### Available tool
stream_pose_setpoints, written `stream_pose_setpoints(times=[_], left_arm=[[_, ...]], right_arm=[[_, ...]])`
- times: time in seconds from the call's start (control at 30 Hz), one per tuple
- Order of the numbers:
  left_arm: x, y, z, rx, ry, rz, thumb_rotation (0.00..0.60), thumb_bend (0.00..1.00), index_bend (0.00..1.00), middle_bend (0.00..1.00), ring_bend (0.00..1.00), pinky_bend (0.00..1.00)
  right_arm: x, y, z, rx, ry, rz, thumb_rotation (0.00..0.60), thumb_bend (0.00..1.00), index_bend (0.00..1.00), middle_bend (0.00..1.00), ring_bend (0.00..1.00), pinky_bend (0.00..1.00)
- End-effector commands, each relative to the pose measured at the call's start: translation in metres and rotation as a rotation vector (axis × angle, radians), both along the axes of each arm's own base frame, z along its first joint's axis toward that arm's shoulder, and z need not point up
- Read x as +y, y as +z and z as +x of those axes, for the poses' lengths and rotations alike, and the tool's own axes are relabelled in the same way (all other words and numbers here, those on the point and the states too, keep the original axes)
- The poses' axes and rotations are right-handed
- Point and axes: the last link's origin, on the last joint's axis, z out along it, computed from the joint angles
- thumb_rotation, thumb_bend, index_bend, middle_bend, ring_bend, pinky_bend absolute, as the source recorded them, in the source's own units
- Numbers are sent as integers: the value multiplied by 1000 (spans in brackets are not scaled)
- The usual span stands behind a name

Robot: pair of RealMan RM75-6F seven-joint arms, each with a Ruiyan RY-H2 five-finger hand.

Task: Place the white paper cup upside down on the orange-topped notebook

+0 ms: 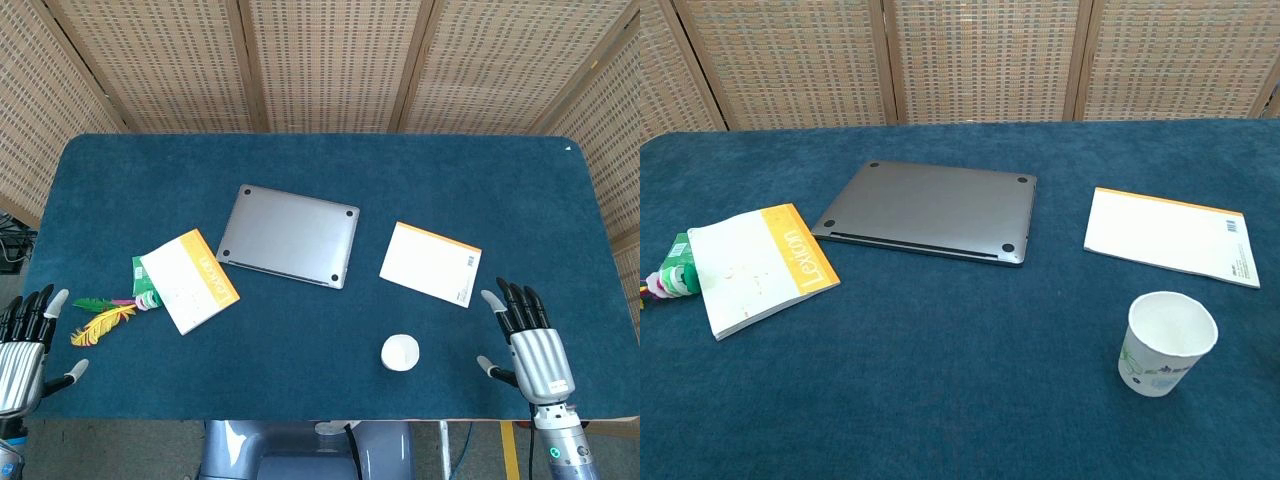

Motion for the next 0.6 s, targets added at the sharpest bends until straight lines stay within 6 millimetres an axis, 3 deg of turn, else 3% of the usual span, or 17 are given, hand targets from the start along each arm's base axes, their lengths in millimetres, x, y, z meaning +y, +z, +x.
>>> stream_pose_setpoints(times=[0.03,0.6], left_arm=[[0,0,0,-1,0,3,600,166,0,0,0,0],[0,1,0,-4,1,3,600,169,0,0,0,0]], right_arm=[[0,-2,-1,5,-3,7,600,158,0,0,0,0],[3,-5,3,-33,1,72,600,158,54,0,0,0]])
